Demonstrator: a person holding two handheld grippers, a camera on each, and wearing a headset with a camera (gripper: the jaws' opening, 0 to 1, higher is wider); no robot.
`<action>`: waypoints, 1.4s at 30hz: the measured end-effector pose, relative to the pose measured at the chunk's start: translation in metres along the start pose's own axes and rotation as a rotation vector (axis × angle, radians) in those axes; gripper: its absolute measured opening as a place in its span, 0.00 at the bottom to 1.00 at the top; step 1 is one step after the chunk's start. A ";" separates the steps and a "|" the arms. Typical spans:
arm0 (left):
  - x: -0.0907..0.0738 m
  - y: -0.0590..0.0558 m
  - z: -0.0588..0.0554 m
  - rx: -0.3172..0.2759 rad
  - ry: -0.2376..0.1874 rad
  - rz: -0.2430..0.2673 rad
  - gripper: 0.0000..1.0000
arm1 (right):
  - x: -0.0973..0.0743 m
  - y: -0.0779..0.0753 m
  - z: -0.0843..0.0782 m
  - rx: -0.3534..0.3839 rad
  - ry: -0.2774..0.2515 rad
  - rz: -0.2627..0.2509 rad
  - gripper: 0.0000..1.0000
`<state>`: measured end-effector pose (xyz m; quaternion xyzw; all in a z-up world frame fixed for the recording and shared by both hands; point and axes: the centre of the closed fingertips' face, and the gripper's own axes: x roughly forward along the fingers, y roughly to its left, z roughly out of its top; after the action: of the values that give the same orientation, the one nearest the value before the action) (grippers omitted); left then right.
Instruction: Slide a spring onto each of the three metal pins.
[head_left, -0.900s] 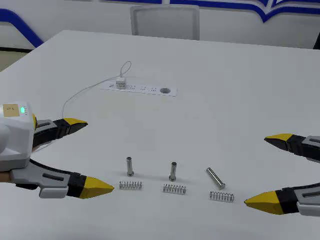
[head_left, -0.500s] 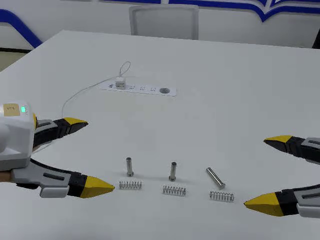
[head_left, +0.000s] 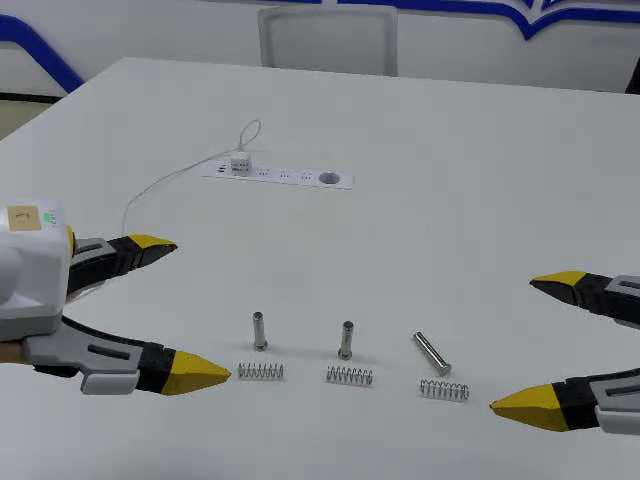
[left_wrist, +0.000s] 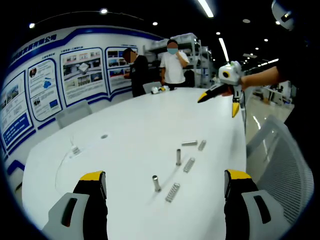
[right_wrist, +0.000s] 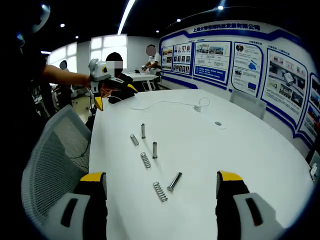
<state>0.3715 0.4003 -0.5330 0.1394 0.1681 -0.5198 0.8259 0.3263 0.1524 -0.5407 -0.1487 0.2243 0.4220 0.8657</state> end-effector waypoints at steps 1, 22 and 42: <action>0.000 0.000 0.000 0.000 0.002 0.000 1.00 | 0.000 -0.002 0.000 -0.005 0.000 -0.008 0.92; 0.005 -0.002 -0.011 -0.024 0.014 -0.007 1.00 | 0.016 -0.006 0.001 0.052 -0.021 -0.006 0.91; 0.002 0.003 -0.012 -0.044 0.026 0.014 1.00 | 0.042 -0.017 -0.005 0.073 -0.007 -0.032 0.79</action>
<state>0.3737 0.4049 -0.5443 0.1292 0.1893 -0.5083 0.8301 0.3613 0.1683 -0.5653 -0.1193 0.2340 0.4000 0.8781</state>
